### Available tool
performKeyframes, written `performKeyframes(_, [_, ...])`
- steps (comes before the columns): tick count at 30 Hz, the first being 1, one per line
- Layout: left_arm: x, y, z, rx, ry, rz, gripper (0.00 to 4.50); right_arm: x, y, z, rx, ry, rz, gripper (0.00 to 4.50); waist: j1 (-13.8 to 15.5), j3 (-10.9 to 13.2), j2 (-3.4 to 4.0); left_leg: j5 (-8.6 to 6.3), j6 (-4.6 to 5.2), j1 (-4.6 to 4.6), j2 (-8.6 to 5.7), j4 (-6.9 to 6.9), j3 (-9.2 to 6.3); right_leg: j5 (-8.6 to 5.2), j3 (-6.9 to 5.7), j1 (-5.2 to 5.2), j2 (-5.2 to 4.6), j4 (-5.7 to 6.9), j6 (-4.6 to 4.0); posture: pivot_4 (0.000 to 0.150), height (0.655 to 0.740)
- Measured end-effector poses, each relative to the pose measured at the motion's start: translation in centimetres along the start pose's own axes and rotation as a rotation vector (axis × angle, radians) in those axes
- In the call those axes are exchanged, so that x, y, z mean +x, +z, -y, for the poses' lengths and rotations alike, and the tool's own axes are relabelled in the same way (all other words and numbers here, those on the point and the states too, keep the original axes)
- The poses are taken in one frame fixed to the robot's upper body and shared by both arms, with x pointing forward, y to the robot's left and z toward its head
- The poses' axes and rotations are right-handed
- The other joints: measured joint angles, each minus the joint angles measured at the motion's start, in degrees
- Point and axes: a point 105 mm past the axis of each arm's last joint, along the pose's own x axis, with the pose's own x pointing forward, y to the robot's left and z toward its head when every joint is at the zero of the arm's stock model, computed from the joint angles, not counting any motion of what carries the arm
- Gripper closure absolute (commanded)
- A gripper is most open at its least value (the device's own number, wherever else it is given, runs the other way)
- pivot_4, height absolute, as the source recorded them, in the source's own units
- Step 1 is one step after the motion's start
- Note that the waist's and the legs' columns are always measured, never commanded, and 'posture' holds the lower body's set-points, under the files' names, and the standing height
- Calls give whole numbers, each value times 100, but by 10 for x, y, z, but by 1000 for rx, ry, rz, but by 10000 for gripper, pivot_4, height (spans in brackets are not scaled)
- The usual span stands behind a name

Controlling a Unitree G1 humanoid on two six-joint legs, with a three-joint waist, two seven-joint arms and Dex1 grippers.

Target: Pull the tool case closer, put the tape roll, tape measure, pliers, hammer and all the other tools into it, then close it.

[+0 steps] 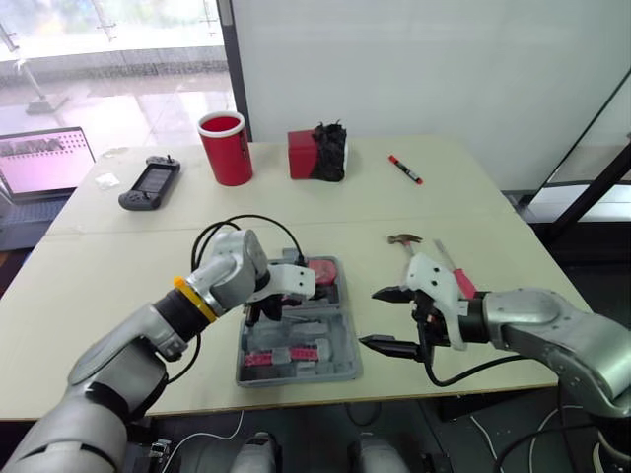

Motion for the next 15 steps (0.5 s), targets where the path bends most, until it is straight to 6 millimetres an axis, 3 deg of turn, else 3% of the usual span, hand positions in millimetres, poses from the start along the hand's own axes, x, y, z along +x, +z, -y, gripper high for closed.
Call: performKeyframes(15, [2, 9, 4, -4, -32, 21, 44669, 1, 0, 2, -7, -8, -1, 0, -11, 0, 0, 0, 0, 0, 0, 0, 0, 0, 0, -1, 0, 1, 0, 1500, 7400])
